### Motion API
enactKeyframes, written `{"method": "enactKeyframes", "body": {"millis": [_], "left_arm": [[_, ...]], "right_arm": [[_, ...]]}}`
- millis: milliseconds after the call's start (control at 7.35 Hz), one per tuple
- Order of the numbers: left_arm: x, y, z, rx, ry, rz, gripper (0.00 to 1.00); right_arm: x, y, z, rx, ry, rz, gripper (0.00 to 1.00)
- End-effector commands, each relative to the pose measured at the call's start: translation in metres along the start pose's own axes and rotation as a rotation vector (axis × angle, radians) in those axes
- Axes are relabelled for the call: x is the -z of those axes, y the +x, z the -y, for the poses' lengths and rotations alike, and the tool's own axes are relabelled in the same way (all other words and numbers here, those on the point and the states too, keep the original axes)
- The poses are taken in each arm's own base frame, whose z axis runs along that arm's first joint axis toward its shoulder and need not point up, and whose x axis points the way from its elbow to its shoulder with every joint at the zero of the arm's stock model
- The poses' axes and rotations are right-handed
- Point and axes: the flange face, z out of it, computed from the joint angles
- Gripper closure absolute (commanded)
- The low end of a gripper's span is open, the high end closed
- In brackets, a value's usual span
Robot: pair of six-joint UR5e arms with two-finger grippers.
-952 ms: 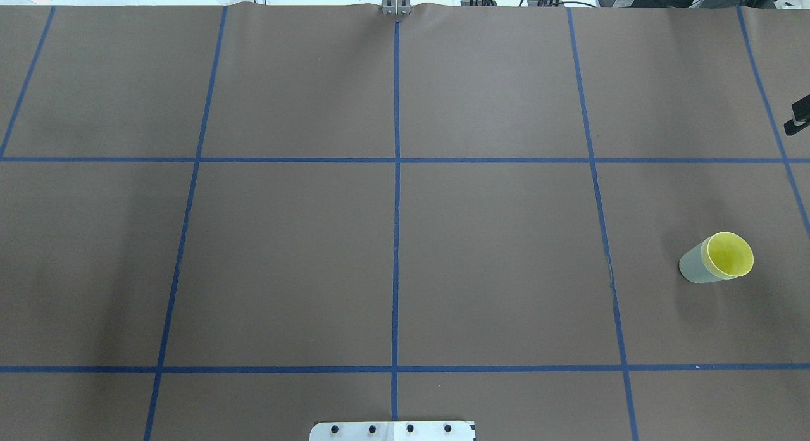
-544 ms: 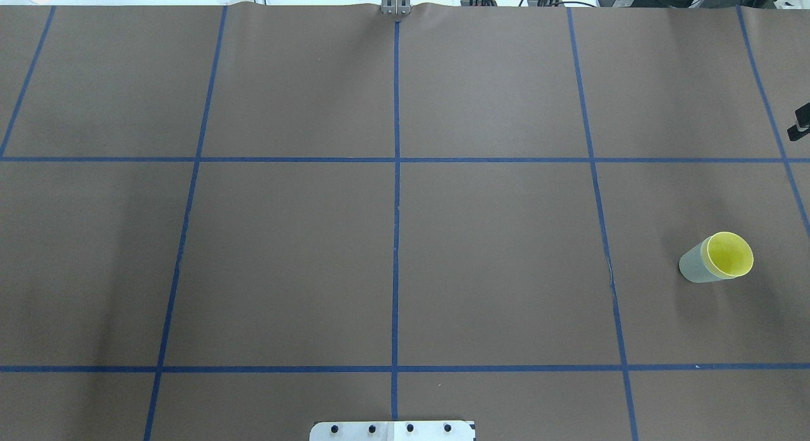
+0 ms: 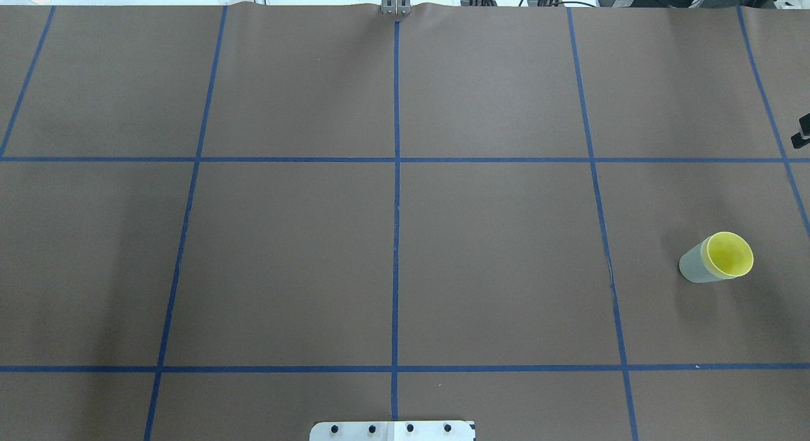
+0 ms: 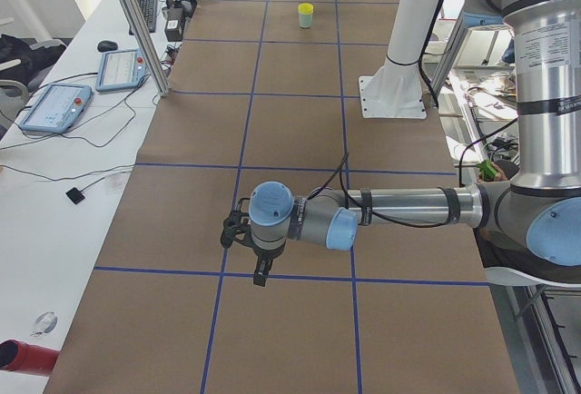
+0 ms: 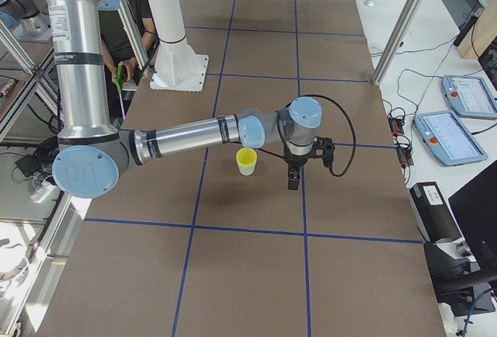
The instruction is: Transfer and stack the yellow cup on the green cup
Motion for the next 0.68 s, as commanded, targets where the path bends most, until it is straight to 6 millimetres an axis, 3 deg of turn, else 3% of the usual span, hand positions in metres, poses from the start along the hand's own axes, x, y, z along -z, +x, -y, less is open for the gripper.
{"method": "enactKeyframes", "body": {"millis": [0,544], "left_arm": [[0.018,0.020,-0.022,-0.019,0.019,0.006,0.00],[0.025,0.028,-0.018,-0.036,0.036,0.006,0.00]], "right_arm": [[-0.001,0.001,-0.002,-0.003,-0.002,-0.001,0.00],[-0.014,0.017,-0.011,0.003,0.006,-0.004,0.00]]}}
